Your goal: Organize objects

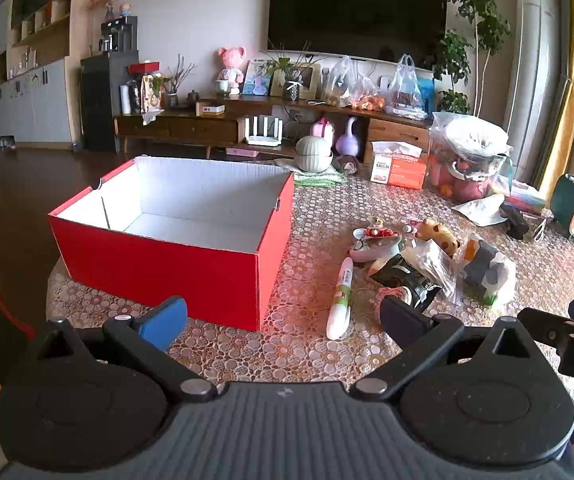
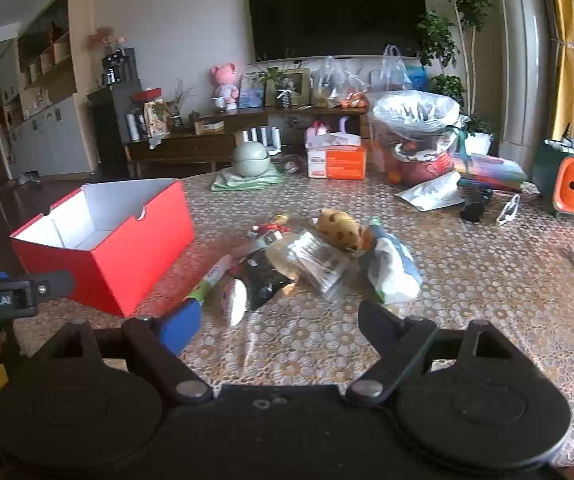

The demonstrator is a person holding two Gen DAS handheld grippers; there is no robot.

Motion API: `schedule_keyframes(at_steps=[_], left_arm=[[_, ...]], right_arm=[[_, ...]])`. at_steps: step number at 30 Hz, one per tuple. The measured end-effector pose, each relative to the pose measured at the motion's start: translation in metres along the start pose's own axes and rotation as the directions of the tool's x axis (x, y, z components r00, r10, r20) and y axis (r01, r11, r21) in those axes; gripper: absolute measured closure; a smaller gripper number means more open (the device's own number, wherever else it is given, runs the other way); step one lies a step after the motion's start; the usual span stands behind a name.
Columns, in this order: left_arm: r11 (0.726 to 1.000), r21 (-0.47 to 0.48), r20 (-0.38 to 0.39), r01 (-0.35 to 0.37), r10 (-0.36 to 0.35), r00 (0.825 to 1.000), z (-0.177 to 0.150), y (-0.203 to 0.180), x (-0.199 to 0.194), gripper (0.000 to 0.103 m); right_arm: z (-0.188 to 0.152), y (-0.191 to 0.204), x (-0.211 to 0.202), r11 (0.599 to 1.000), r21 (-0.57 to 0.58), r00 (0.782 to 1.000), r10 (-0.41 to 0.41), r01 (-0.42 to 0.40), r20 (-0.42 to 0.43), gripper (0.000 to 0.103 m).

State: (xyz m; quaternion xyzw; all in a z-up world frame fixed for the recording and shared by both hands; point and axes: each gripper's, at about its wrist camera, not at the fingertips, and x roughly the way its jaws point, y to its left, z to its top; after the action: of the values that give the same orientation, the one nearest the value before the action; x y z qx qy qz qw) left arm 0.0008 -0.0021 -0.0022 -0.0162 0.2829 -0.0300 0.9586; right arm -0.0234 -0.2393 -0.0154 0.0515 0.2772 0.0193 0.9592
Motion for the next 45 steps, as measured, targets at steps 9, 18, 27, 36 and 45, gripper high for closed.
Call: schedule_keyframes(at_steps=[9,18,27,36,45], left_arm=[[1.000,0.021,0.007,0.014,-0.014,1.000,0.001,-0.005,-0.001,0.000],[0.999,0.030,0.004,0.029,-0.029,1.000,0.002,-0.009,-0.001,0.000],[0.999,0.006,-0.020,0.035,-0.035,0.999,0.003,-0.005,0.004,0.000],[0.999,0.023,-0.032,0.048,-0.047,0.998,0.001,-0.010,0.010,0.000],[0.990,0.105,-0.058,0.091,-0.086,0.995,0.004,-0.030,0.026,0.000]], right_arm=[[0.001,-0.004,0.001,1.000,0.014,1.000,-0.006,0.006,-0.006,0.017],[0.003,-0.006,0.003,1.000,0.022,1.000,-0.010,0.010,-0.005,0.017],[0.003,-0.009,0.006,1.000,0.012,1.000,-0.016,0.016,-0.010,0.017],[0.004,-0.016,0.014,1.000,0.023,0.999,-0.009,0.010,-0.038,0.017],[0.009,-0.034,0.032,0.999,0.031,0.998,-0.032,0.034,-0.058,0.017]])
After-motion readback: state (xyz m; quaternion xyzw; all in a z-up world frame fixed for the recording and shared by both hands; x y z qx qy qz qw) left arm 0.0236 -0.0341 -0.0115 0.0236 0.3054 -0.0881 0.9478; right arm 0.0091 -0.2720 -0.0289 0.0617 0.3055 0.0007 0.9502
